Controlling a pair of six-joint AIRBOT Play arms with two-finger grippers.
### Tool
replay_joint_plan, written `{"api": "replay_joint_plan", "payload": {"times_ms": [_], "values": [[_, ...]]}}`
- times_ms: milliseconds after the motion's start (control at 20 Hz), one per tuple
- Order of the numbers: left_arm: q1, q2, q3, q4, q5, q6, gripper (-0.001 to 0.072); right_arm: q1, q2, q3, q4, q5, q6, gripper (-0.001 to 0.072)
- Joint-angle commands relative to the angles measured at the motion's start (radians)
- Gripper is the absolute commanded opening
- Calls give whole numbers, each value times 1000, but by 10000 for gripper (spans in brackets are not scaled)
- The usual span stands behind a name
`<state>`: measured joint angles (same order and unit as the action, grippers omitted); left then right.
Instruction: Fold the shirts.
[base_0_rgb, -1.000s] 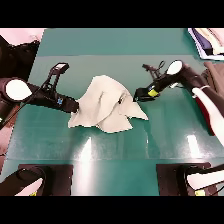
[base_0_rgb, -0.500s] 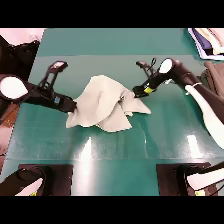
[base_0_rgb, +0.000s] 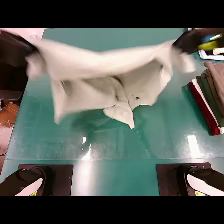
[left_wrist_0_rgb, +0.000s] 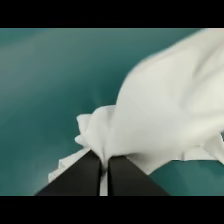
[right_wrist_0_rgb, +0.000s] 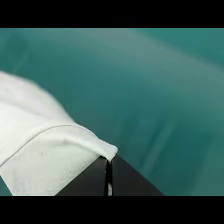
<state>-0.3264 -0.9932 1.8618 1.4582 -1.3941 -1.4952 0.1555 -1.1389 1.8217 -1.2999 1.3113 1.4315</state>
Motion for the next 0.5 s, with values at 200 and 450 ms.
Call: {"api": "replay_joint_plan", "payload": {"times_ms": [200,450], "values": [[1,89,275,-102,-24,-27,27,-184,287,190,-12,2,61,16],[1,113,237,-111,-32,-50,26,-513,305,217,45,42,72,15]]}}
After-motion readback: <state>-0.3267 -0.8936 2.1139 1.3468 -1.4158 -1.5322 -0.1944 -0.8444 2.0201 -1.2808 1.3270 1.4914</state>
